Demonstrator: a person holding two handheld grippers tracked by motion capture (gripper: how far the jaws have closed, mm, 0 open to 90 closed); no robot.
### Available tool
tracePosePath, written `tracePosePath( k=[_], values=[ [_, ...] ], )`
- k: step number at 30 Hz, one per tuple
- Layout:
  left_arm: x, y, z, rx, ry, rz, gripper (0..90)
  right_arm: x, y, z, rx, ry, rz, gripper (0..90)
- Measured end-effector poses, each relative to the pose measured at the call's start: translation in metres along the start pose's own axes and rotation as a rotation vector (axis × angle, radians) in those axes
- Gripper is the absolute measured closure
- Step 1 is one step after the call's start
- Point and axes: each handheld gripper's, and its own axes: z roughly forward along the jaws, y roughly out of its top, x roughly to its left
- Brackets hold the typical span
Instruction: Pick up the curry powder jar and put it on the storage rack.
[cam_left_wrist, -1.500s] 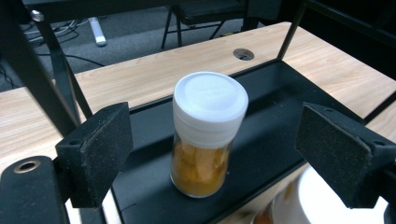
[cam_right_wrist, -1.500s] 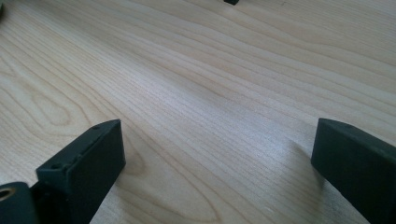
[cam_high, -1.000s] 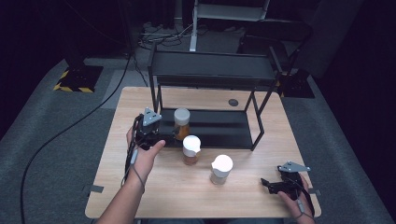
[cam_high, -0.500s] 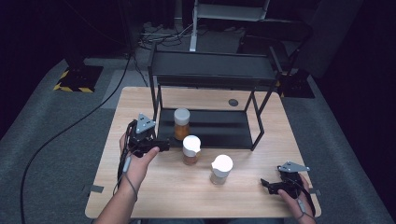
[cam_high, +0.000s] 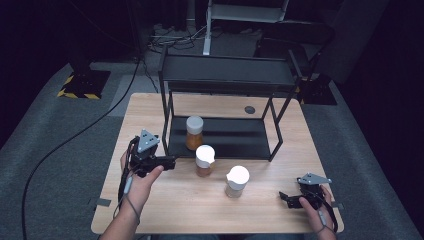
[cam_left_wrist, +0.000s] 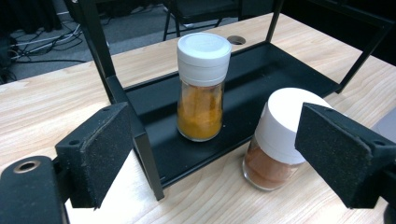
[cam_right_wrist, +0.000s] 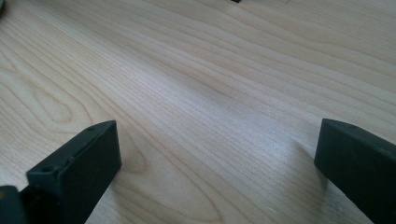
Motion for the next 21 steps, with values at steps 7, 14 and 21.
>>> tracePosePath(
  k=[7, 14, 21],
  values=[
    [0.0, -0.008, -0.005, 0.008, 0.001, 0.016, 10.9, 0.0, 0.0, 0.0, 0.0, 0.003, -0.003, 0.0],
    [0.001, -0.018, -0.007, 0.016, 0.011, 0.024, 10.9, 0.0, 0.0, 0.0, 0.0, 0.003, -0.003, 0.0],
    [0.002, -0.029, -0.01, 0.027, 0.022, 0.036, 10.8, 0.0, 0.0, 0.0, 0.0, 0.003, -0.003, 0.0]
  ],
)
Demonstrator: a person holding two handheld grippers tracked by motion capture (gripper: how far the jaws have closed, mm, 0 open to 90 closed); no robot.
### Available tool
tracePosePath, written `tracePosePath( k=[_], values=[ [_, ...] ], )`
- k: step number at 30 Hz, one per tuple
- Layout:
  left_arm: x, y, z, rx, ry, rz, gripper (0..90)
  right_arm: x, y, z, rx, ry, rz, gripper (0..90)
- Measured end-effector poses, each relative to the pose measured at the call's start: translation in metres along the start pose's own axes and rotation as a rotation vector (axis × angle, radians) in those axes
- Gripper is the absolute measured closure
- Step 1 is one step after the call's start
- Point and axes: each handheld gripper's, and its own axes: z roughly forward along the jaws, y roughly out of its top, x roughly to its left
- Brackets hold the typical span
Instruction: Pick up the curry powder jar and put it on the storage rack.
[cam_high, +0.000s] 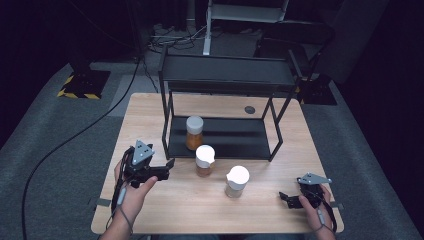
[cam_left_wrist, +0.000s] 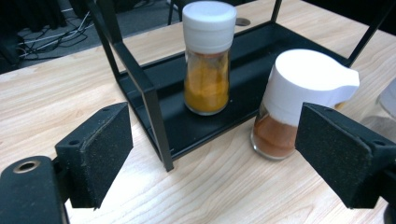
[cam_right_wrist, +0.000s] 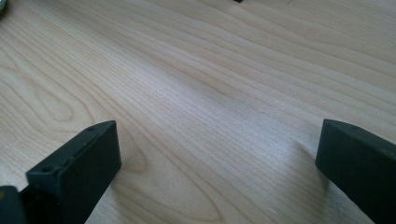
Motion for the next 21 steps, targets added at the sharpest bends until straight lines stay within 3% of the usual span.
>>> tracePosePath(
  k=[12, 21],
  values=[
    [0.002, -0.021, -0.002, 0.013, 0.002, -0.006, 10.7, 0.0, 0.0, 0.0, 0.0, 0.0, 0.001, 0.0],
    [-0.001, -0.035, 0.0, 0.039, 0.01, 0.02, 10.5, 0.0, 0.0, 0.0, 0.0, 0.0, 0.001, 0.0]
  ],
)
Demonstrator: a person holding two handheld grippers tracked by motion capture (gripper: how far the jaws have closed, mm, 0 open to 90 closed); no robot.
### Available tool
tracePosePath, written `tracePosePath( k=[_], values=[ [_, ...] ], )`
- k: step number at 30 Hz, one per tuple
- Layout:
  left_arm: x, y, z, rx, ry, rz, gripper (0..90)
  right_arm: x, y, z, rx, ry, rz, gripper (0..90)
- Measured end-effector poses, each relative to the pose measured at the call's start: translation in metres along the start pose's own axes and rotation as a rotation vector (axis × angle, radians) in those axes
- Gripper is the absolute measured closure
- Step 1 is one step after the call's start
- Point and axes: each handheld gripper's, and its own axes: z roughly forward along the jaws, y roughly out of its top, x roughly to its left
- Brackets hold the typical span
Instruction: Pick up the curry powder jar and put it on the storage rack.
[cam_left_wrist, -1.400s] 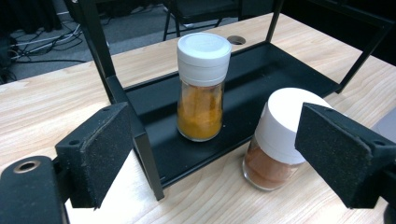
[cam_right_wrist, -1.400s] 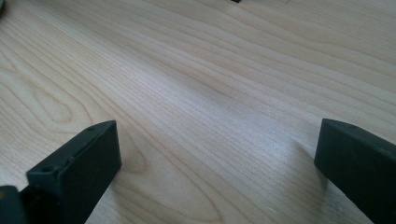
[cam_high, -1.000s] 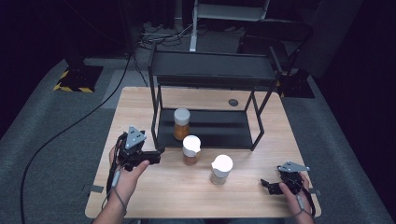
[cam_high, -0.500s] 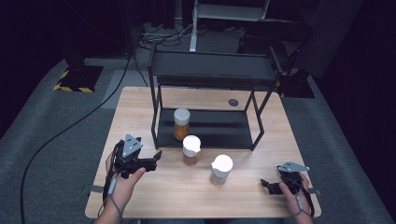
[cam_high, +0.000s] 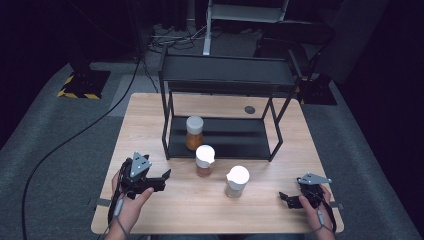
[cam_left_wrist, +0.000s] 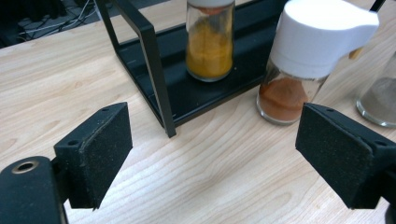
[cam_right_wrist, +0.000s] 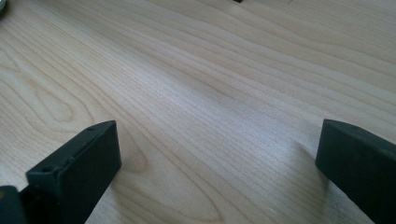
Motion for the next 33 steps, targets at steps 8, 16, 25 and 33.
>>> tracePosePath(
  k=[8, 16, 25, 33],
  values=[
    [-0.001, -0.011, 0.003, 0.017, -0.002, -0.007, 10.2, 0.0, 0.0, 0.0, 0.0, 0.0, 0.0, 0.0],
    [0.0, -0.027, 0.005, 0.043, 0.01, -0.018, 10.2, 0.0, 0.0, 0.0, -0.001, 0.0, -0.001, 0.0],
    [0.001, -0.044, 0.006, 0.071, 0.011, -0.026, 10.2, 0.0, 0.0, 0.0, 0.0, 0.001, -0.002, 0.0],
    [0.006, -0.055, 0.008, 0.094, 0.023, -0.043, 10.2, 0.0, 0.0, 0.0, 0.0, 0.001, -0.002, 0.0]
  ],
)
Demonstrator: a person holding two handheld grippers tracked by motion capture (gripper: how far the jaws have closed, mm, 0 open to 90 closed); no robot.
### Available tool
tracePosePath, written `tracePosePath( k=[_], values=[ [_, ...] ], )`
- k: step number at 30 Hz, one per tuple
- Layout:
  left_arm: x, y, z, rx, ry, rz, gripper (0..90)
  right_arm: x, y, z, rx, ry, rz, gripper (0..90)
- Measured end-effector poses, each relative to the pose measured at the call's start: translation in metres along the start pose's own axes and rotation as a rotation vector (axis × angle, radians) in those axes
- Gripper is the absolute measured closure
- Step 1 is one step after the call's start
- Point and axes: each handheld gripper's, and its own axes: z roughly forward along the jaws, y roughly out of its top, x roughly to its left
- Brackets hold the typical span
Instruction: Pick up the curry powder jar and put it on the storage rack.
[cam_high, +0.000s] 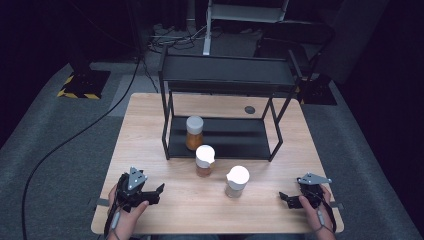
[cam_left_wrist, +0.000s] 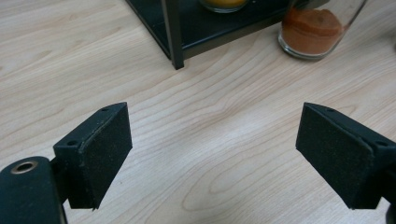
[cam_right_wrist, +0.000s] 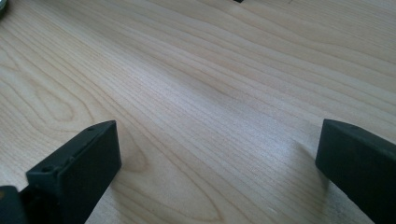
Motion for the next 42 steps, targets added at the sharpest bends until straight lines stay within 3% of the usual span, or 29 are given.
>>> tracePosePath(
  k=[25, 33, 42],
  values=[
    [0.007, -0.032, 0.011, 0.105, 0.016, -0.047, 10.2, 0.0, 0.0, 0.0, 0.0, 0.001, -0.001, 0.0],
    [0.005, -0.038, 0.018, 0.174, 0.022, -0.04, 10.0, 0.0, 0.0, 0.0, 0.0, 0.001, -0.002, 0.0],
    [0.006, -0.041, 0.02, 0.147, 0.013, -0.037, 5.0, 0.0, 0.0, 0.0, 0.0, 0.001, -0.002, 0.0]
  ],
)
